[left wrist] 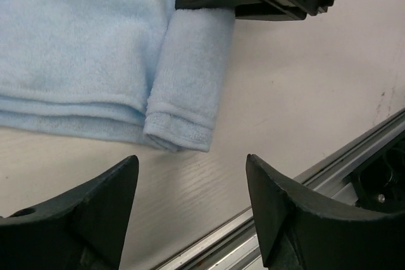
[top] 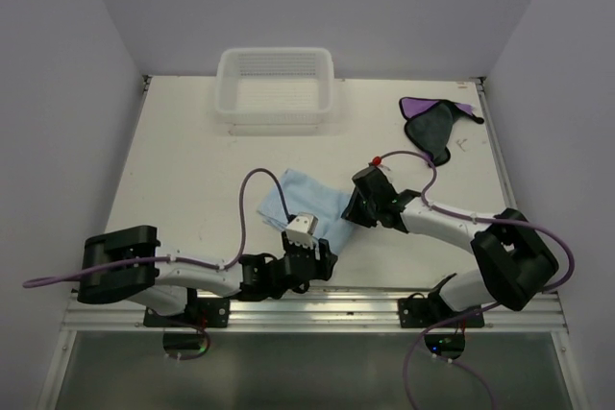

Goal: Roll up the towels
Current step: Roll the towel

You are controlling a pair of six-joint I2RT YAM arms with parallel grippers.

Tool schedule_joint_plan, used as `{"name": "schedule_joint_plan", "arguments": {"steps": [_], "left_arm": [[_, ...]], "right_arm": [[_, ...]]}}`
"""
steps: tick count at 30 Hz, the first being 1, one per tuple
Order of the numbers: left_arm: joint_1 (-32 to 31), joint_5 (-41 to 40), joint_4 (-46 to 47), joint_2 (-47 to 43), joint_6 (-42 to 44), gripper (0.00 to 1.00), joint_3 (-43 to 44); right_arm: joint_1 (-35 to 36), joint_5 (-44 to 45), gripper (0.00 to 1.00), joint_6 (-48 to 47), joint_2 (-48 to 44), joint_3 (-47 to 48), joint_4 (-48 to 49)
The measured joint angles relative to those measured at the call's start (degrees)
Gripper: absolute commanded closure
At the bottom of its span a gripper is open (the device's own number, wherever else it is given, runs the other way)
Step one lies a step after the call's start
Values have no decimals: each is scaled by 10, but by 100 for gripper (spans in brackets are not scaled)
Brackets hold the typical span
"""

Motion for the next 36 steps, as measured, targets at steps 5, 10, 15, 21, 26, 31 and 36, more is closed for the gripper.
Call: {"name": "schedule_joint_plan", "arguments": {"steps": [5, 10, 15, 21, 26, 31, 36], "left_arm": [[-25, -55, -18, -3, 69, 18, 15], [-40, -84, -10, -3, 153, 13, 15], [-49, -83, 49, -1, 245, 11, 2], [-54, -69, 134, 28, 346, 10, -9], [-59, -68, 167, 86, 414, 10, 2], [-60, -71, 190, 123, 457, 10, 10], [-60, -85, 200, 149, 476, 10, 26]], "right_arm": [[0, -1, 76, -6, 7, 12, -15], [0, -5, 75, -10, 13, 23, -26], [0, -12, 75, -14, 15, 30, -40], [0, -15, 75, -17, 15, 40, -51], [0, -17, 75, -21, 15, 43, -56], [0, -17, 75, -25, 16, 45, -60], [0, -21, 75, -26, 23, 47, -60]]}}
